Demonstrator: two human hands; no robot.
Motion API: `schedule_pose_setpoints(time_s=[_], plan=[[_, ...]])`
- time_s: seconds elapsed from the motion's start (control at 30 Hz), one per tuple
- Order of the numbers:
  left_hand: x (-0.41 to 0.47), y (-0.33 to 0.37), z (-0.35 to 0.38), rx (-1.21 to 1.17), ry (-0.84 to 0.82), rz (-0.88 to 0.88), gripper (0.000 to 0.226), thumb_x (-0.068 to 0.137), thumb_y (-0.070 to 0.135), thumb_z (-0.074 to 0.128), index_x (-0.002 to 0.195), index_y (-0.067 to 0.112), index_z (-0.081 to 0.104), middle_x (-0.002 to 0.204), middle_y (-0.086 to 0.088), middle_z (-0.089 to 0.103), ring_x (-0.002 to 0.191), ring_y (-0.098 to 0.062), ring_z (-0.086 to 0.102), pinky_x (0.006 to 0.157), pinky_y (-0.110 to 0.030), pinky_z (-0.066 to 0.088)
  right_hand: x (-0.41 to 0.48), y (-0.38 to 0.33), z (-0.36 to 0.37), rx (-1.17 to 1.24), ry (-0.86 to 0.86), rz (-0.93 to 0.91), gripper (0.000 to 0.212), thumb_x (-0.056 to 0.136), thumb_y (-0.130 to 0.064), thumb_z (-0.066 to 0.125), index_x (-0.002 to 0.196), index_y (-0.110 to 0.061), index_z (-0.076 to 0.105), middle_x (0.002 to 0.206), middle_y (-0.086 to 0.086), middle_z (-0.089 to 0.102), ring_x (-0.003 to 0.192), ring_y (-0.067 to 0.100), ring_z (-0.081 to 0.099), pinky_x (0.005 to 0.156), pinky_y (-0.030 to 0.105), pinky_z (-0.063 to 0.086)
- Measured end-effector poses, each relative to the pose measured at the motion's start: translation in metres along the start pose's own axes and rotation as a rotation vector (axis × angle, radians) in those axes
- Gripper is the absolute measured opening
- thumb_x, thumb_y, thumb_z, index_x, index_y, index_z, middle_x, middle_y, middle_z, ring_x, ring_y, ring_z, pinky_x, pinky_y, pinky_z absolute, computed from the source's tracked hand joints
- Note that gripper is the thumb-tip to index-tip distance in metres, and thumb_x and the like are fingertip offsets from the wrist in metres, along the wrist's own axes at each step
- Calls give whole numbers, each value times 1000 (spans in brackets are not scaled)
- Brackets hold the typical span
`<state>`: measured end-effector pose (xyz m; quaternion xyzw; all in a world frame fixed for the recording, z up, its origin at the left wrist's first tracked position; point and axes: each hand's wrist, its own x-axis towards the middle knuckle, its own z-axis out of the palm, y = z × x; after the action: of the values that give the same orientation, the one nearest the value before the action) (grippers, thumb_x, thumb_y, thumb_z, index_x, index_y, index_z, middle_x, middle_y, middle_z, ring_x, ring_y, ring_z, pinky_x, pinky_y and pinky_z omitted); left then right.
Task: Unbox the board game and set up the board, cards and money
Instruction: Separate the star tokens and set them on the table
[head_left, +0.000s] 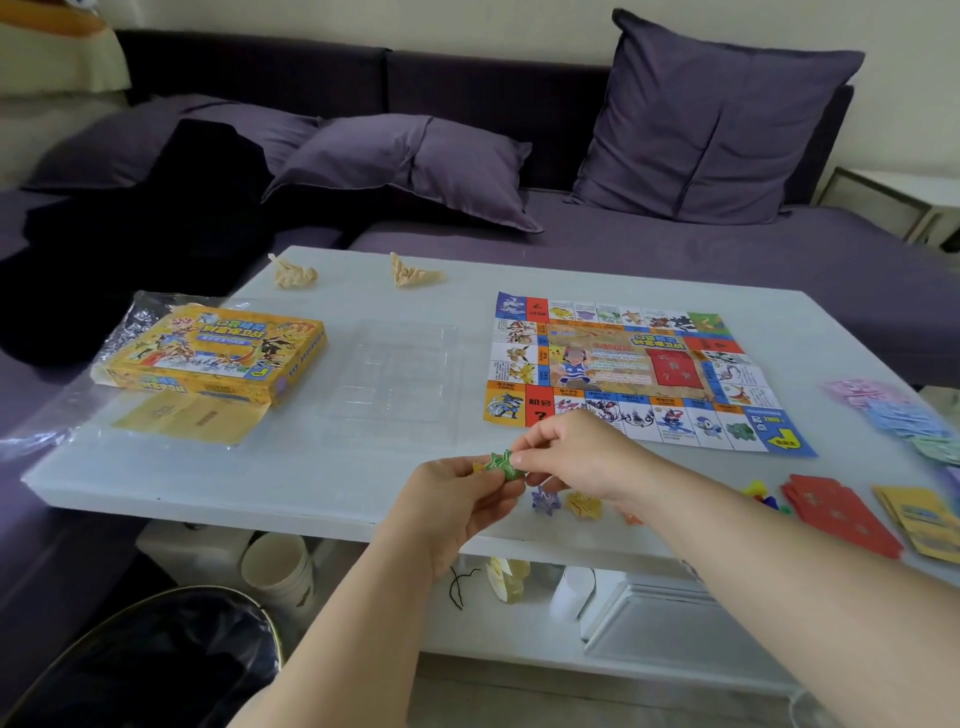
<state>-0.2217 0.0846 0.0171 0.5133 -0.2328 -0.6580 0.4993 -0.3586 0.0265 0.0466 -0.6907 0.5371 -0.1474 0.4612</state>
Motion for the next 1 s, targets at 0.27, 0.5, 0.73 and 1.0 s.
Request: schedule_pose_setpoints(time_s=[0.27,0.5,0.73,1.0], plan=[[4,-1,2,66,34,15,4,89,1,59,88,0,64,69,-7,71,59,-9,67,53,-16,52,0,-1,-1,61,16,-29,8,89,-11,63,90,-18,66,82,-1,67,69,4,62,59,14,49],[4,-2,0,85,90,19,5,87,6,63,83,4,63,67,-4,71,57,-5,66,51,-14,51,5,1,-2,107,56,-32,10,89,-7,62,92,-15,67,80,0,66,67,5,60,59,11,49],[11,8,-18,-186,276,134,4,92,7,58,92,7,61,79,-6,70,69,-8,66,50,-14,51,15,11,10,-168,31,-110,18,87,-13,65,103,-17,73,103,-2,71,87,5,63,77,15,46],[8,13,-11,-456,123,-51,20,99,8,40,101,-4,56,95,-20,65,83,-27,66,59,-27,59,21,20,16,-308,107,-95,27,91,-22,61,118,-21,66,122,-3,64,109,13,59,88,21,43]])
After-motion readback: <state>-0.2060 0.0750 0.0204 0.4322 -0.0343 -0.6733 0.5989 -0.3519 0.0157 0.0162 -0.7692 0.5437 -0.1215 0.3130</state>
